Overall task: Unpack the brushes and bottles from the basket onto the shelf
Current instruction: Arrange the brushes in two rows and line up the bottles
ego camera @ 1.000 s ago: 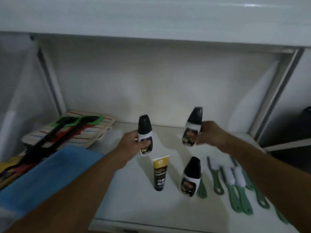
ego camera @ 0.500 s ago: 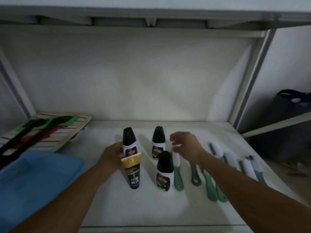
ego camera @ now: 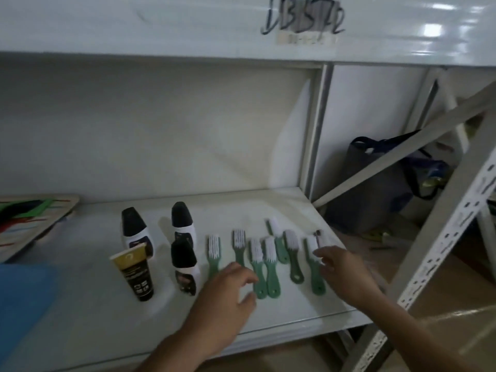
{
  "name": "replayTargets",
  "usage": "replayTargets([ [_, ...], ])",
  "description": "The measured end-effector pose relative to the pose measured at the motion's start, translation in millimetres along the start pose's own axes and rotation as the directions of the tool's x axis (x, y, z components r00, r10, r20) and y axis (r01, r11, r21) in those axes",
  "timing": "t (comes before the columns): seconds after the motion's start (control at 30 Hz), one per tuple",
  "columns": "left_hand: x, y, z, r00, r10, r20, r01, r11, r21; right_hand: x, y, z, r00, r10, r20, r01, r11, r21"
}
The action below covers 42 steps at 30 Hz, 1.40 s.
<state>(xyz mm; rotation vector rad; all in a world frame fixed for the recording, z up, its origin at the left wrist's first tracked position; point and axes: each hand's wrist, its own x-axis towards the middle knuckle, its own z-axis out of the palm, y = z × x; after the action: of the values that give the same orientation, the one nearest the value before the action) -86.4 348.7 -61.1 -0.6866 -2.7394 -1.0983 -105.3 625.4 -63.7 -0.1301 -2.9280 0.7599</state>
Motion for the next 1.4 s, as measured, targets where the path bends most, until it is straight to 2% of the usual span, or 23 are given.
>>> replayTargets([
  [0.07,18,-1,31,0.984,0.021,0.176,-0.054,0.981,0.186,0,-3,10,0.99,-0.137,0.044,0.141,0.985,-0.095],
  [0.13,29,-7,54,0.96,0.053,0.275,-0.143,0.936,0.321,4,-7,22,0.952,-0.284,0.111,0.301,0.935,-0.19],
  [0.2,37,-15,68,0.949,0.09,0.303,-0.211,0.895,0.394,11,-5,34,0.905,-0.373,0.203,0.422,0.844,-0.332],
  [0.27,45,-22,75,0.957,0.098,0.275,-0.208,0.889,0.407,21,0,42,0.891,-0.391,0.232,0.454,0.791,-0.409],
  [0.4,70,-28,84,0.976,0.074,0.204,-0.155,0.896,0.416,48,0,50,0.916,-0.361,0.177,0.402,0.833,-0.381],
  [0.5,91,-30,87,0.983,0.08,0.165,-0.149,0.876,0.459,68,-7,55,0.937,-0.283,0.206,0.342,0.862,-0.373],
  [0.73,136,-36,82,0.987,0.008,0.16,-0.092,0.846,0.525,108,-15,58,0.924,-0.238,0.3,0.364,0.789,-0.496],
  [0.87,134,-48,74,0.972,0.03,0.235,-0.135,0.886,0.443,121,-10,56,0.897,-0.222,0.382,0.401,0.775,-0.489],
  [0.97,128,-60,70,0.954,0.057,0.294,-0.212,0.822,0.529,129,-3,55,0.891,-0.214,0.4,0.411,0.753,-0.514],
  [1.1,134,-57,73,0.969,0.056,0.242,-0.197,0.767,0.61,137,0,52,0.901,-0.18,0.395,0.39,0.735,-0.555],
  [1.17,134,-51,74,0.981,0.034,0.19,-0.144,0.783,0.605,134,1,47,0.907,-0.182,0.38,0.375,0.76,-0.53],
  [1.27,117,-46,70,0.997,-0.008,0.07,-0.033,0.821,0.57,117,7,33,0.946,-0.18,0.268,0.274,0.886,-0.374],
  [1.33,93,-45,67,0.994,-0.11,-0.014,0.099,0.817,0.569,90,18,26,0.977,-0.153,0.148,0.192,0.935,-0.298],
  [1.4,68,-44,68,0.97,-0.244,0.021,0.194,0.819,0.54,53,30,27,0.983,-0.137,0.121,0.167,0.941,-0.294],
])
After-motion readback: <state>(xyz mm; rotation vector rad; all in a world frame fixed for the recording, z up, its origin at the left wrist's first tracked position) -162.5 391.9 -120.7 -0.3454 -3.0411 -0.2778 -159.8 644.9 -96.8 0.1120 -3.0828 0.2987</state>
